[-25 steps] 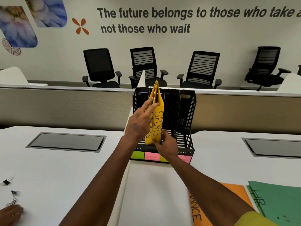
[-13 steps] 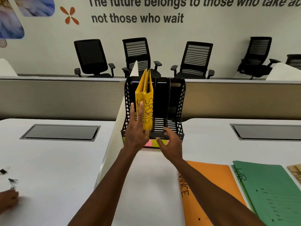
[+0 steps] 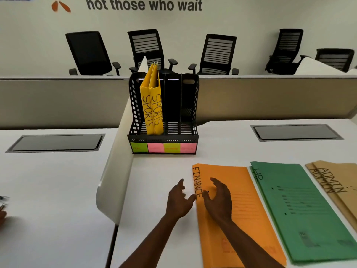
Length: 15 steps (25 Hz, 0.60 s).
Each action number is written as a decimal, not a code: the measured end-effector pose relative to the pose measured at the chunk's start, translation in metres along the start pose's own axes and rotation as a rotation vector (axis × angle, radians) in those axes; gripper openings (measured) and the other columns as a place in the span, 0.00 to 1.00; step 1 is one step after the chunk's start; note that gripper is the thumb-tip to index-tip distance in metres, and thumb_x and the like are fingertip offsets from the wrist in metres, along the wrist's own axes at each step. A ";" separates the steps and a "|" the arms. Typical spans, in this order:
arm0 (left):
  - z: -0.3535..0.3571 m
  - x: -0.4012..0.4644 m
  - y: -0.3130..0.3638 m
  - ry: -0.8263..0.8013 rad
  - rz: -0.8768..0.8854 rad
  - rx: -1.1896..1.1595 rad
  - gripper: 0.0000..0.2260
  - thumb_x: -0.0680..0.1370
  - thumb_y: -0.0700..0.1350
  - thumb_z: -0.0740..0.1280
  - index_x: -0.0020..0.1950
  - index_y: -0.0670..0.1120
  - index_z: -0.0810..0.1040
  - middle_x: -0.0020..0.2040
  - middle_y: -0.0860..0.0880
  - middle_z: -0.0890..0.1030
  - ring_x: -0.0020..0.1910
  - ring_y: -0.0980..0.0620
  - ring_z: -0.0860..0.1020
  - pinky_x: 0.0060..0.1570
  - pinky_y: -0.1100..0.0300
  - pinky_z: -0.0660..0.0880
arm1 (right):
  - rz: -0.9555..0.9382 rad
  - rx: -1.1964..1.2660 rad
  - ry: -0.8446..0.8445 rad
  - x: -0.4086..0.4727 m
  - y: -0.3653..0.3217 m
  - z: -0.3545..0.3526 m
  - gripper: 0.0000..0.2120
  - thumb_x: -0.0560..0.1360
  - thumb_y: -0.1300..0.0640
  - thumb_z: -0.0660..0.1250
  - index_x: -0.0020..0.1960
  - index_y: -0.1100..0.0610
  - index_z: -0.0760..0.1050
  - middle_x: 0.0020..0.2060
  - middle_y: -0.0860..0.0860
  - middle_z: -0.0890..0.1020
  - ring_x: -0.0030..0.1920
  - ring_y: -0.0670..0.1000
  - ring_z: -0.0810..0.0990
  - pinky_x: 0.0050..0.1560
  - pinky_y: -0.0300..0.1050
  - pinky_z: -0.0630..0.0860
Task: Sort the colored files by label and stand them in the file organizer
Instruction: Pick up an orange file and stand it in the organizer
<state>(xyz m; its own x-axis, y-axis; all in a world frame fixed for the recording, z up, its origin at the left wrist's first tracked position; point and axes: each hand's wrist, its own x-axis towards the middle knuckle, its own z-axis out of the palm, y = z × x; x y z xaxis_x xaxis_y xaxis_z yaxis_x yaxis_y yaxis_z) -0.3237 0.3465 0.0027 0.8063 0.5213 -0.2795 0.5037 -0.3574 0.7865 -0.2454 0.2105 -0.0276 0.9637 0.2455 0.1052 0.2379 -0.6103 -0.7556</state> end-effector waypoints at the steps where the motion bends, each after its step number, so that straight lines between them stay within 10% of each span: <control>1: 0.008 -0.008 -0.001 -0.020 -0.052 -0.014 0.39 0.74 0.55 0.74 0.79 0.49 0.59 0.69 0.46 0.74 0.60 0.50 0.78 0.59 0.55 0.77 | 0.015 -0.041 0.018 -0.008 0.009 -0.004 0.27 0.71 0.53 0.74 0.69 0.49 0.71 0.63 0.52 0.77 0.64 0.56 0.74 0.61 0.54 0.74; 11: 0.030 -0.036 0.009 -0.145 -0.167 -0.250 0.12 0.76 0.52 0.72 0.57 0.53 0.76 0.57 0.49 0.81 0.53 0.49 0.81 0.56 0.48 0.81 | 0.128 -0.269 -0.127 -0.039 0.033 -0.015 0.37 0.73 0.33 0.54 0.77 0.50 0.60 0.77 0.56 0.61 0.78 0.57 0.56 0.77 0.59 0.54; 15: 0.029 -0.033 0.019 -0.103 -0.186 -0.239 0.22 0.73 0.57 0.74 0.63 0.49 0.76 0.57 0.49 0.81 0.54 0.49 0.80 0.53 0.52 0.81 | 0.130 -0.255 -0.118 -0.039 0.030 -0.019 0.36 0.75 0.33 0.54 0.77 0.49 0.60 0.77 0.55 0.62 0.78 0.57 0.57 0.76 0.59 0.54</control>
<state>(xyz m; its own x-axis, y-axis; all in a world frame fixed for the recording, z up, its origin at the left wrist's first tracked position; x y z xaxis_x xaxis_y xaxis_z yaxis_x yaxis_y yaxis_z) -0.3323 0.3002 0.0112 0.7408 0.4746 -0.4753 0.5679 -0.0647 0.8206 -0.2737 0.1685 -0.0423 0.9708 0.2296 -0.0694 0.1504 -0.8081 -0.5696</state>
